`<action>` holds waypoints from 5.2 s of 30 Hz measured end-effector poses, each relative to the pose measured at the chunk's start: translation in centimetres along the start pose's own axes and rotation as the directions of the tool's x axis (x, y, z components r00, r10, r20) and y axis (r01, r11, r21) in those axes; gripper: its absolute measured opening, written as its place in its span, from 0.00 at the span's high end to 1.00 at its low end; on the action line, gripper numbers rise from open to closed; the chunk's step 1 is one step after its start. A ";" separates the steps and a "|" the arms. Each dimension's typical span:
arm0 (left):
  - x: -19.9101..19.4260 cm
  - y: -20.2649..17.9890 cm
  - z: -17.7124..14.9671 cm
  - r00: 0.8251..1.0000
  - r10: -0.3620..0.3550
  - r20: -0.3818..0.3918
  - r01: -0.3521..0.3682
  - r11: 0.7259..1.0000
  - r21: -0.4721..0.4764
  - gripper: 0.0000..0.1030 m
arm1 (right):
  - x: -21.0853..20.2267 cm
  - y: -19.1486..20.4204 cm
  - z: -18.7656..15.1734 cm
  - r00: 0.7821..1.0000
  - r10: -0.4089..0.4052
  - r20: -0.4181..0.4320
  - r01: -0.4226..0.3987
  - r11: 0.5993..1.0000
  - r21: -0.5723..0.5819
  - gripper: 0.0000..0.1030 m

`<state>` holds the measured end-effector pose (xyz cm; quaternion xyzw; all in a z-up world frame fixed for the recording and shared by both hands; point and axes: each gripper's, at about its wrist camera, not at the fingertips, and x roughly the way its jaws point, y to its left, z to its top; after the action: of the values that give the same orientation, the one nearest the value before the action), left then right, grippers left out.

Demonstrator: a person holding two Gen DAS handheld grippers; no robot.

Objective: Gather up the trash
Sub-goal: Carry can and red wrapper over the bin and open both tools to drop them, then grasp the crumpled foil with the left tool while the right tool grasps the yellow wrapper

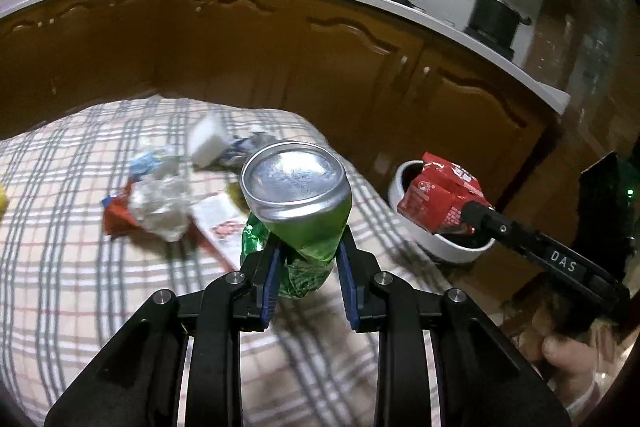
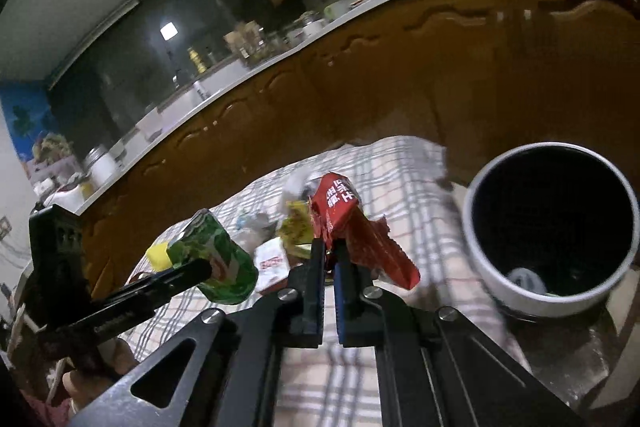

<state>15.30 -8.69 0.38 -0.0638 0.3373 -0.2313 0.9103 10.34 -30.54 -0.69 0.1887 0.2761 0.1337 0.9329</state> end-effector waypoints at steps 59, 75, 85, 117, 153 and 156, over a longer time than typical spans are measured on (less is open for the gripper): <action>19.0 -17.5 3.6 0.931 -0.198 -0.307 0.256 0.952 0.165 0.59 | -2.1 -16.2 2.5 0.966 -0.253 -0.047 0.257 0.946 0.197 0.86; 11.5 -11.7 1.2 0.968 -0.162 -0.190 0.182 0.979 0.093 0.46 | -3.8 -11.8 0.9 0.975 -0.217 0.052 0.205 0.964 0.172 0.25; 7.5 -4.9 -0.6 0.986 -0.079 -0.146 0.082 0.996 0.018 0.45 | -1.8 -6.6 -0.8 0.989 -0.141 0.038 0.135 0.983 0.121 0.21; 1.1 9.4 -1.2 0.989 0.134 -0.062 -0.143 0.975 -0.168 0.40 | 6.4 2.8 -2.4 0.993 -0.013 -0.115 0.014 1.000 0.009 0.17; 3.8 12.0 1.9 0.983 0.173 -0.059 -0.179 0.979 -0.103 0.77 | 14.5 6.4 0.5 0.985 0.024 -0.170 -0.036 0.997 -0.067 0.95; 2.6 11.1 2.3 0.986 0.162 -0.028 -0.164 0.982 -0.099 0.77 | 12.7 6.2 1.0 0.990 0.040 -0.138 -0.047 0.998 -0.051 0.95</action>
<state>22.75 -0.19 -2.39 -0.0794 0.3614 -0.1393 0.9185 20.38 -20.81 -3.17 0.1598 0.3317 0.1742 0.9133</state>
